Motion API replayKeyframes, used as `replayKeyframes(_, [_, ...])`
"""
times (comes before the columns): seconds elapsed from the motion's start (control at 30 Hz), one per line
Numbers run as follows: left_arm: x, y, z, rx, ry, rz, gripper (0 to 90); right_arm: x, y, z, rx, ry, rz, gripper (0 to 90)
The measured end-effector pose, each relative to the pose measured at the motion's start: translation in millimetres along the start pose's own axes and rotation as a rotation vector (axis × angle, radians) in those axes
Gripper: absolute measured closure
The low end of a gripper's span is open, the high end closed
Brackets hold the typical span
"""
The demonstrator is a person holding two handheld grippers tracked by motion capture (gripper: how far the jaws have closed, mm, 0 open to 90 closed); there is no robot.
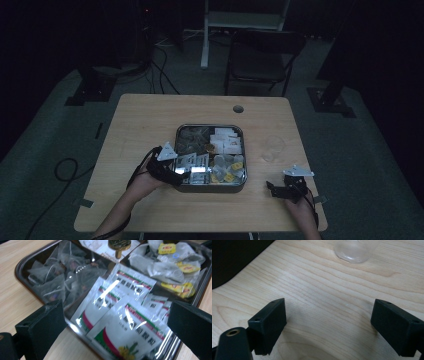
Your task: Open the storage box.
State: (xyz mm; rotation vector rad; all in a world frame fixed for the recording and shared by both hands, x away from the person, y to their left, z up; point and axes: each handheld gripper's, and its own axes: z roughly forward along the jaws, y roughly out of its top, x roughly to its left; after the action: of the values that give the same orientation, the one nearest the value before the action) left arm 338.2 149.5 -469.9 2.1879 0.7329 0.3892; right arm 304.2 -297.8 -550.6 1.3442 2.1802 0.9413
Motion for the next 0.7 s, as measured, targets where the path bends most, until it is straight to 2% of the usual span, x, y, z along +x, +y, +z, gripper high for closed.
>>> replayKeyframes(0.47, [-4.6,18.6,15.9,-0.007,-0.021,0.027,2.1,0.0,0.0,0.0,0.0,0.0,0.0,12.6])
replayKeyframes(0.7, [-5.5,26.2,25.2,-0.023,-0.031,0.021,4.1,0.0,0.0,0.0,0.0,0.0,0.0,12.7])
